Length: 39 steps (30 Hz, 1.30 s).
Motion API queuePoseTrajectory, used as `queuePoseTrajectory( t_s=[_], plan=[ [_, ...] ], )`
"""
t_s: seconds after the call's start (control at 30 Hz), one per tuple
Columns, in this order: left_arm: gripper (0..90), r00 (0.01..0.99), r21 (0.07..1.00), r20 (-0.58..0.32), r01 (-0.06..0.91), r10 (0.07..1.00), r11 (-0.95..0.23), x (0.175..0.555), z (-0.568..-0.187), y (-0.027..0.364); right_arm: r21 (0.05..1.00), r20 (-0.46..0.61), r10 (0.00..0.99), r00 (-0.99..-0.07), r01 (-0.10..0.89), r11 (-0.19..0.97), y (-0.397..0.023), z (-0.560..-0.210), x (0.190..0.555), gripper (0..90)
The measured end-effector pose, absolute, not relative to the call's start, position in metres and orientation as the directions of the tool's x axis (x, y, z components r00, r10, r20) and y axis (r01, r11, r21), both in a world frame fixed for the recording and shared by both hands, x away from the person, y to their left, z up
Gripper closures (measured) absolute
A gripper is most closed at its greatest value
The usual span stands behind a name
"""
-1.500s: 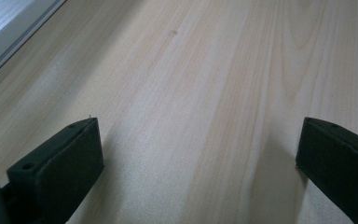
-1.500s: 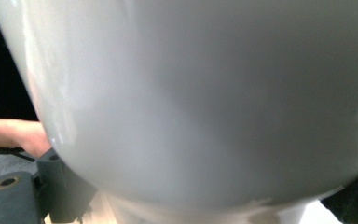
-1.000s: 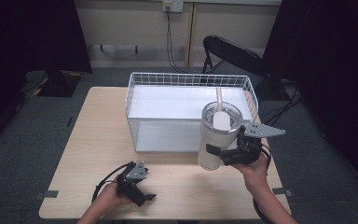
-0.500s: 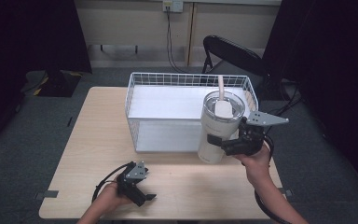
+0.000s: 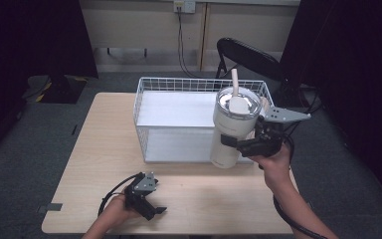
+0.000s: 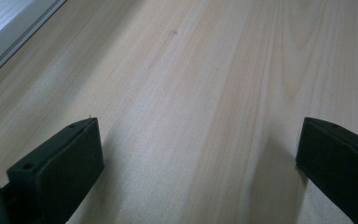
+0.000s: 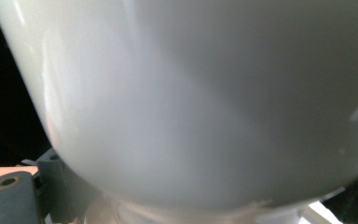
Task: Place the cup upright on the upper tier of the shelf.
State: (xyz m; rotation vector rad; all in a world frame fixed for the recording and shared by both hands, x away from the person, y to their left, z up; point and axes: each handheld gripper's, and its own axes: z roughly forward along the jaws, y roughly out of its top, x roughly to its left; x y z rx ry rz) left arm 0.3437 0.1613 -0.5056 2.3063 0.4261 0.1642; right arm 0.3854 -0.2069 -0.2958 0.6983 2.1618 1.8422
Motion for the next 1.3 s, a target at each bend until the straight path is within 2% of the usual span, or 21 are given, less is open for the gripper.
queuePoseTrajectory(
  t_s=[0.4, 0.8, 1.3],
  plan=[
    [0.0, 0.936, 0.718, -0.009, 0.252, 0.353, -0.648, 0.344, -0.505, 0.161, 0.967, 0.160, 0.480, -0.863, 0.234, 0.098, -0.203, -0.269, 0.390, 8.8],
    [0.0, 0.936, 0.719, -0.010, 0.252, 0.353, -0.648, 0.344, -0.505, 0.161, 0.968, 0.137, 0.509, -0.850, 0.224, 0.114, -0.198, -0.242, 0.400, 8.9],
    [0.0, 0.936, 0.717, -0.010, 0.252, 0.352, -0.650, 0.344, -0.505, 0.162, 0.973, 0.107, 0.551, -0.828, 0.202, 0.115, -0.187, -0.226, 0.417, 8.9]
  ],
)
